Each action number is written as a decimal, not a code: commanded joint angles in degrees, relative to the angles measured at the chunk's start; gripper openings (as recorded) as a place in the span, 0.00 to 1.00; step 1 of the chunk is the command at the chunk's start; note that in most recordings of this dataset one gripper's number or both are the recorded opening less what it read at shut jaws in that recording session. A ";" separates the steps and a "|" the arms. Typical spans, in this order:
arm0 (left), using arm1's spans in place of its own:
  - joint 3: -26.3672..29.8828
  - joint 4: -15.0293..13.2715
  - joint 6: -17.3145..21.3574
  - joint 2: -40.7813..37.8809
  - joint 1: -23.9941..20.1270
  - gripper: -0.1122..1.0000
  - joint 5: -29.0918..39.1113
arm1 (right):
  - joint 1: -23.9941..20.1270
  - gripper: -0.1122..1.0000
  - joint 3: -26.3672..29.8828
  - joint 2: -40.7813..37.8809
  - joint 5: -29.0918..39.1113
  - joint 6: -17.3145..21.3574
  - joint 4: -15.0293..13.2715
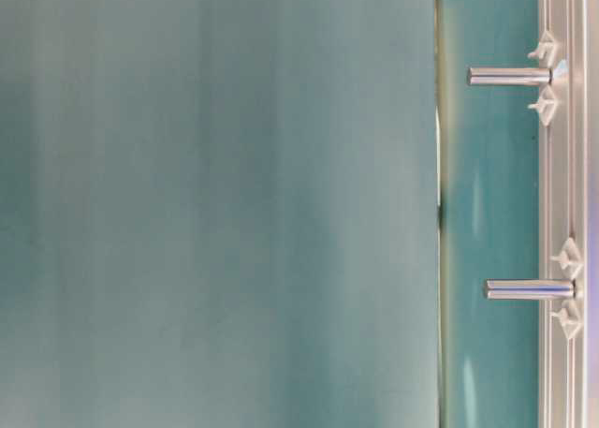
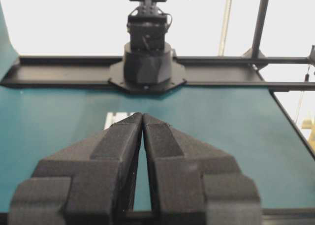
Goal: Insert the large gear onto the shaft.
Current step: 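Move the left gripper over the large blue gear's hub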
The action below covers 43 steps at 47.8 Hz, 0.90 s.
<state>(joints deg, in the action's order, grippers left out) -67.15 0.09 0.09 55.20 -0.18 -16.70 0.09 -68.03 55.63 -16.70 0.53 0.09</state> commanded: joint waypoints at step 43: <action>20.04 0.79 -2.72 -25.05 3.34 0.10 27.16 | 0.79 0.20 6.94 -3.52 26.54 3.60 3.16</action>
<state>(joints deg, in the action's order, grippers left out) -49.92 0.70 -2.46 31.29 2.20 8.44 0.70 -62.84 52.56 8.44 3.60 3.16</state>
